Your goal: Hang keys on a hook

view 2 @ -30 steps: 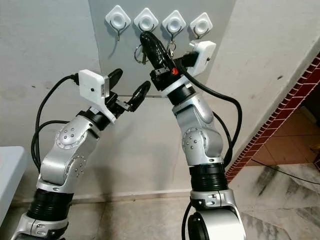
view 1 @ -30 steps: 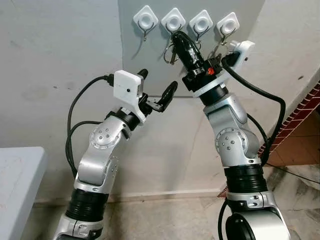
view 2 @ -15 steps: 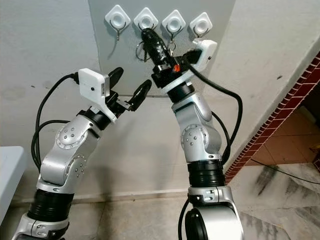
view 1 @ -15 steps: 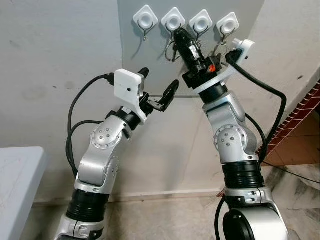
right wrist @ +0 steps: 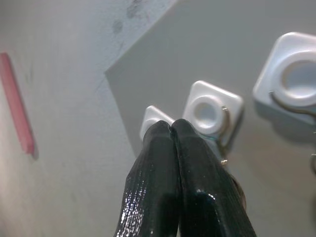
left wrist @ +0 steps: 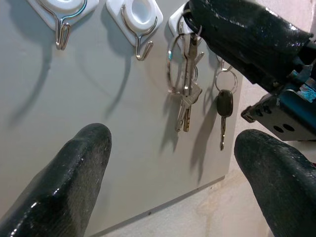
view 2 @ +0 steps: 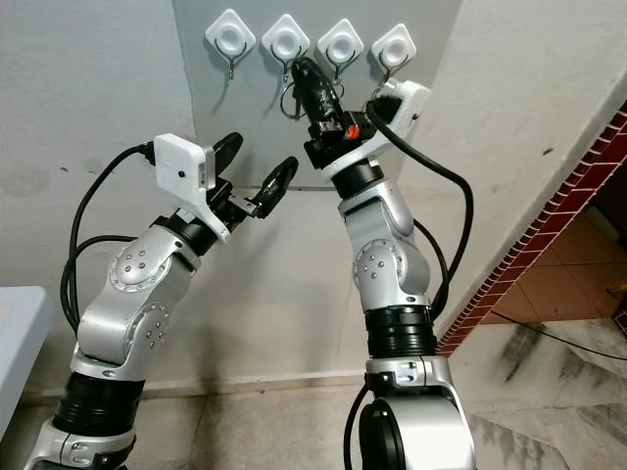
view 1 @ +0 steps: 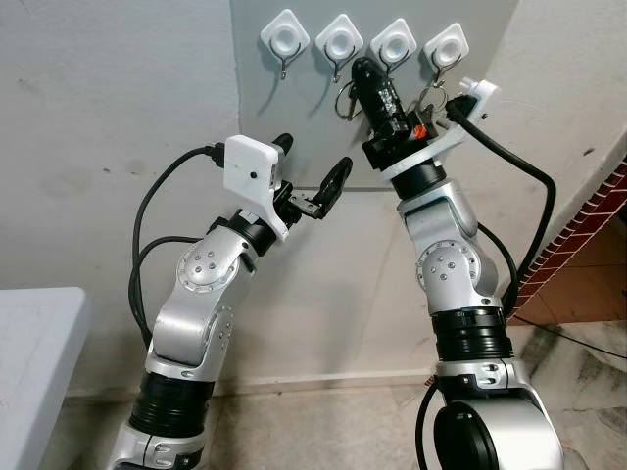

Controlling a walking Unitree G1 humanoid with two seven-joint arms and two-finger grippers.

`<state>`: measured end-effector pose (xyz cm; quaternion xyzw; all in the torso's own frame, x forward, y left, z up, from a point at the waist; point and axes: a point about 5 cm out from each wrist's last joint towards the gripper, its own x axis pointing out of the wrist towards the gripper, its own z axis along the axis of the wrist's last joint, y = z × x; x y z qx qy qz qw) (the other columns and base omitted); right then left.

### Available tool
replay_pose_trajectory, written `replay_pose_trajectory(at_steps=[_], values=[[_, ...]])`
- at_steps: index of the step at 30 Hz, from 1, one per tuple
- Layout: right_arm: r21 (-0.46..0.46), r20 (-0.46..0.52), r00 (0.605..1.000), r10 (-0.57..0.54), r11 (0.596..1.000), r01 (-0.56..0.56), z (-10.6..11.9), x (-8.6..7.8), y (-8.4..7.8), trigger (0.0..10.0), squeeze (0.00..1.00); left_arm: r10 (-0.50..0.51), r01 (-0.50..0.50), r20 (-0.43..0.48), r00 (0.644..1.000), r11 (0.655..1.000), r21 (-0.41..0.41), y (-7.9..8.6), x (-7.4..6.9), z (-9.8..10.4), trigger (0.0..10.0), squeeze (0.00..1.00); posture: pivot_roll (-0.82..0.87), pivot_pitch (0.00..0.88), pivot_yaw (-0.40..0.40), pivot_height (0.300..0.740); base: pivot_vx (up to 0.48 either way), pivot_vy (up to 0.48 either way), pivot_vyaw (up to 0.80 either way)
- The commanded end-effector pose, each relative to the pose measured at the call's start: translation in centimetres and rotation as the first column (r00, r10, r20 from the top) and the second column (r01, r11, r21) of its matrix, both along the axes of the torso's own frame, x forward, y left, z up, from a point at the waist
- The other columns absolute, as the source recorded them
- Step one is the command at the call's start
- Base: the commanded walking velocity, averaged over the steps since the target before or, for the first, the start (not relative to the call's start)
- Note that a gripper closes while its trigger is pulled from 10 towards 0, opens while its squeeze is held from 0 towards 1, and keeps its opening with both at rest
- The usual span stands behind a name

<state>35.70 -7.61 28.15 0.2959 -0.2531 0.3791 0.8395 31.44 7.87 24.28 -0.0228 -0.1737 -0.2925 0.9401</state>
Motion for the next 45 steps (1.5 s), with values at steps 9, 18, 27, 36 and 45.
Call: replay_pose_trajectory(at_steps=[9,18,27,36,45], values=[[-0.02,0.027,1.0,0.005,1.0,-0.004,0.9,0.4,0.5,10.0,0.0,-0.005,0.005,-0.002,1.0,1.0,0.0,-0.1,-0.5,0.2,10.0,0.0,0.02,0.094,-0.069,0.74,0.0,0.0,0.0],[0.013,0.024,0.999,-0.034,0.999,0.034,1.8,1.0,0.4,10.0,0.0,-0.004,0.004,-0.006,1.0,1.0,-0.002,-0.1,-0.5,0.2,10.0,0.0,0.03,0.096,-0.069,0.74,0.0,0.0,0.0],[0.022,0.028,0.998,-0.055,0.998,0.055,2.3,1.4,0.6,10.0,0.0,-0.002,0.001,-0.014,1.0,1.0,-0.01,-0.1,-0.6,0.2,10.0,0.0,0.03,0.103,-0.072,0.74,0.0,0.0,0.0],[-0.015,0.038,0.999,-0.018,1.0,0.018,2.5,1.6,1.3,10.0,0.0,0.001,-0.002,-0.023,1.0,1.0,-0.019,0.0,-0.8,0.1,10.0,0.0,0.03,0.111,-0.077,0.74,0.0,0.0,0.0],[0.015,0.017,0.999,-0.048,0.999,0.048,3.2,2.3,0.9,10.0,0.0,0.006,-0.007,-0.031,1.0,1.0,-0.027,0.0,-0.9,0.1,10.0,0.0,0.03,0.115,-0.08,0.74,0.0,0.0,0.0]])
